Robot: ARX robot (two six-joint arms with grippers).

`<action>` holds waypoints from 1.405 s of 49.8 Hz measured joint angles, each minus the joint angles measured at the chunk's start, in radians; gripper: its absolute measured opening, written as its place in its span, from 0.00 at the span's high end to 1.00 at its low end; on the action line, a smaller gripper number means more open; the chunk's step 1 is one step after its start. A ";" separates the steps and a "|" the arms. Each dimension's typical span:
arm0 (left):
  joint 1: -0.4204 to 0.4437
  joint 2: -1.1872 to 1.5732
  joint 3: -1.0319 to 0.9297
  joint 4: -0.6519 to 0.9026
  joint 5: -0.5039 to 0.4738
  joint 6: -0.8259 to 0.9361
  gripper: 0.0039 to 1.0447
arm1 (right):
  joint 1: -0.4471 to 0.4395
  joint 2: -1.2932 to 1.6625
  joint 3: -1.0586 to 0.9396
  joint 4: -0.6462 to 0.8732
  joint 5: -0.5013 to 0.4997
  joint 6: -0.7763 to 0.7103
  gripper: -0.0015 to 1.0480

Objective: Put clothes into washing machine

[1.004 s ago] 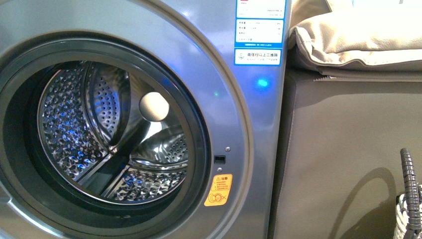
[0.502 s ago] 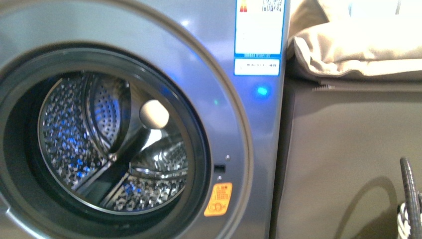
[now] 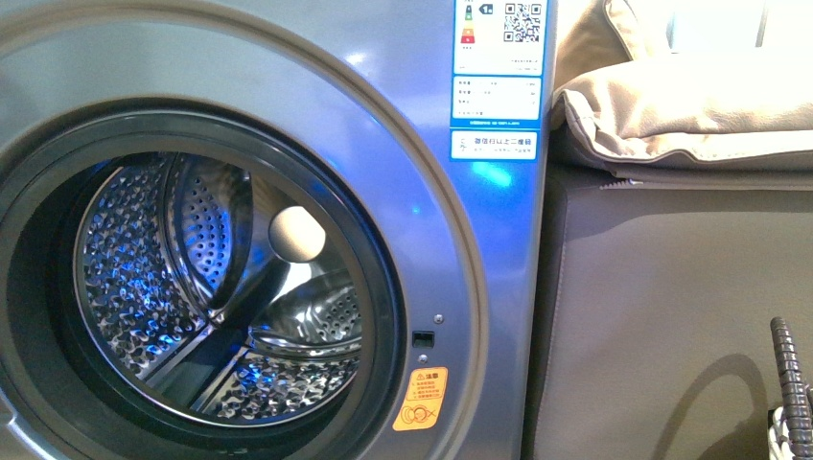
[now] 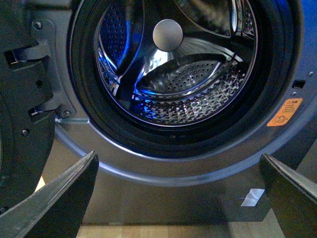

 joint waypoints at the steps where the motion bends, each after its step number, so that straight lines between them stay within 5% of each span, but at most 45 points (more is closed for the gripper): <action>1: 0.000 0.000 0.000 0.000 0.000 0.000 0.06 | -0.017 0.032 0.015 0.025 -0.012 0.000 0.07; 11: 0.000 0.000 0.000 0.000 0.000 0.000 0.06 | -0.140 0.383 0.215 0.013 -0.076 -0.066 0.07; 20: 0.000 0.000 0.000 0.000 0.000 0.000 0.06 | -0.107 0.635 0.433 -0.314 0.027 -0.217 0.07; 30: 0.000 0.000 0.000 0.000 0.000 0.000 0.06 | -0.046 0.968 0.599 -0.473 0.222 -0.398 0.07; 40: 0.000 0.000 0.000 0.000 0.000 0.000 0.06 | -0.016 1.371 0.700 -0.420 0.382 -0.529 0.07; 70: 0.000 0.000 0.000 0.000 0.000 0.000 0.06 | 0.005 2.042 0.948 -0.380 0.436 -0.570 0.07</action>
